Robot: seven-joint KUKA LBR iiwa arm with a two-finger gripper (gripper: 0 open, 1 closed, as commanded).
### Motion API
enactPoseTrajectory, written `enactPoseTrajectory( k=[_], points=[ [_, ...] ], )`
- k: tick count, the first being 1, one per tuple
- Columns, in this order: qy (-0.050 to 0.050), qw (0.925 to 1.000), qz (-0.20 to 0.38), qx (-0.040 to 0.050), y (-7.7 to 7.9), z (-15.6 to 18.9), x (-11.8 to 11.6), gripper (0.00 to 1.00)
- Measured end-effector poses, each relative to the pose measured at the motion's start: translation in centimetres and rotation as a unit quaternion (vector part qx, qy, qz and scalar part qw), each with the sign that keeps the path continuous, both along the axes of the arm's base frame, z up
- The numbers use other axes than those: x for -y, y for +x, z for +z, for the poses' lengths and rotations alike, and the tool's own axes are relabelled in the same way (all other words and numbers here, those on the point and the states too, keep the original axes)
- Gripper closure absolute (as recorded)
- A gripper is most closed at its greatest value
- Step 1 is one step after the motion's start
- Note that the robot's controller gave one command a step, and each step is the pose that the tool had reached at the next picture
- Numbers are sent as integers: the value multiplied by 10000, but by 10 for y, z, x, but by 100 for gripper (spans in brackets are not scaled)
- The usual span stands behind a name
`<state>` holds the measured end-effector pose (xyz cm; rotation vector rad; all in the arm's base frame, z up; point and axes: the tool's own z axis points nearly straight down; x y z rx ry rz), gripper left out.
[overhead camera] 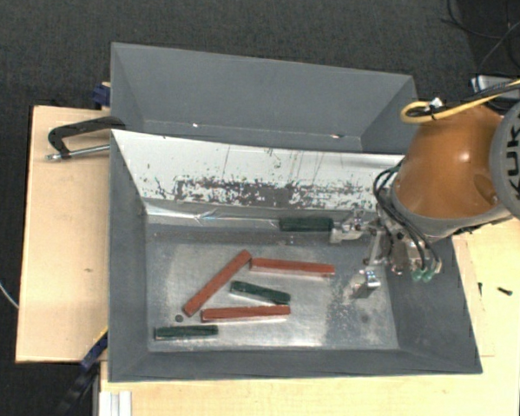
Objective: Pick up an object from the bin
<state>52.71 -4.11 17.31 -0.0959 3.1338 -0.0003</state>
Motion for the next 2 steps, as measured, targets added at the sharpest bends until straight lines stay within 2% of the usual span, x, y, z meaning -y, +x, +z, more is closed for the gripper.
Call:
enactPoseTrajectory(
  k=[1,2],
  points=[
    [7,9986,536,-3,18,-60,2,0],
    [-9,9939,1100,-57,36,-97,3,100]
  ],
)
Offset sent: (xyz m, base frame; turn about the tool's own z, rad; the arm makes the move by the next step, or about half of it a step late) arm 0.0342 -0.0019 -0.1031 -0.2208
